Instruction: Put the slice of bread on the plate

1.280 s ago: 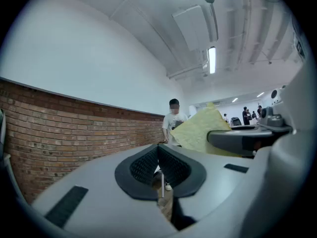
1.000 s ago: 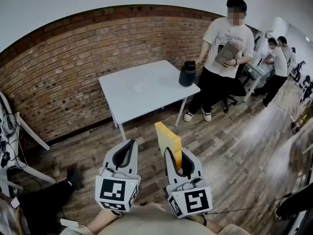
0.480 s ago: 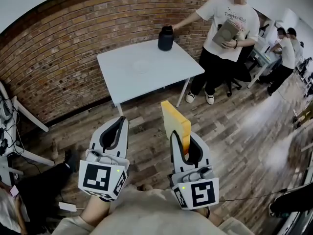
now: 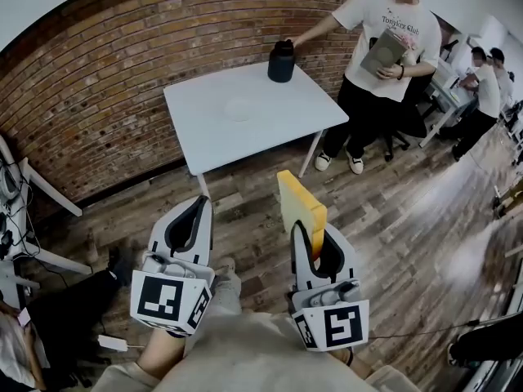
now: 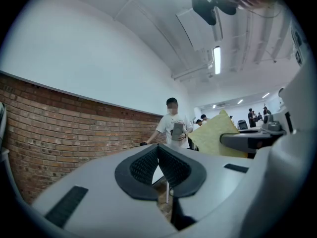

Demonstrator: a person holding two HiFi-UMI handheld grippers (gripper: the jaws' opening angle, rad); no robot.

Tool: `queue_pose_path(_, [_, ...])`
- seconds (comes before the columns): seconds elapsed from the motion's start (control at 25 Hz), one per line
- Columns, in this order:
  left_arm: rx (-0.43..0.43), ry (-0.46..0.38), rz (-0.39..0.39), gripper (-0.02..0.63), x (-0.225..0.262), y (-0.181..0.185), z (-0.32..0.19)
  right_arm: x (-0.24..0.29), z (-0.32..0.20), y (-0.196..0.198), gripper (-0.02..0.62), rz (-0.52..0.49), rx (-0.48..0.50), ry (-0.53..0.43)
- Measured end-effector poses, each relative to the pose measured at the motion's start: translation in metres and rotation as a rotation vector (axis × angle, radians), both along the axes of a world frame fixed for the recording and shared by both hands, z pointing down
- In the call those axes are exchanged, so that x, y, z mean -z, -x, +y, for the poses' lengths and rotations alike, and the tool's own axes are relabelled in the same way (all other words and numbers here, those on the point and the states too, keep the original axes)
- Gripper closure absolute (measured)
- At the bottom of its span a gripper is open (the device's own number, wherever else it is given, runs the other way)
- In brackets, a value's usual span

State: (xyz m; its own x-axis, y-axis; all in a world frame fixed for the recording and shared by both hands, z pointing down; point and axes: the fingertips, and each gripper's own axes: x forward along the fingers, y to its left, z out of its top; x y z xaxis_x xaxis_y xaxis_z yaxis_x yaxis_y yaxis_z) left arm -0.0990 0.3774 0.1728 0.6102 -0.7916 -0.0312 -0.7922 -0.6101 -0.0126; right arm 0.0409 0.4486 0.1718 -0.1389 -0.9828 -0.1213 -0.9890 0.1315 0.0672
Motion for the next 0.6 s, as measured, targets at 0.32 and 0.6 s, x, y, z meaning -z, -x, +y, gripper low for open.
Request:
queue_pose_path(0.32, [-0.033, 0.003, 0.023, 0.595, -0.007, -0.014, -0.066, -0.003, -0.066, -0.008, 0.503, 0.016, -0.015, 0.000])
queue_pose_path(0.6, [-0.063, 0.004, 0.022, 0.595, -0.008, -0.031, -0.172, -0.002, -0.172, -0.019, 0.503, 0.027, -0.038, 0.005])
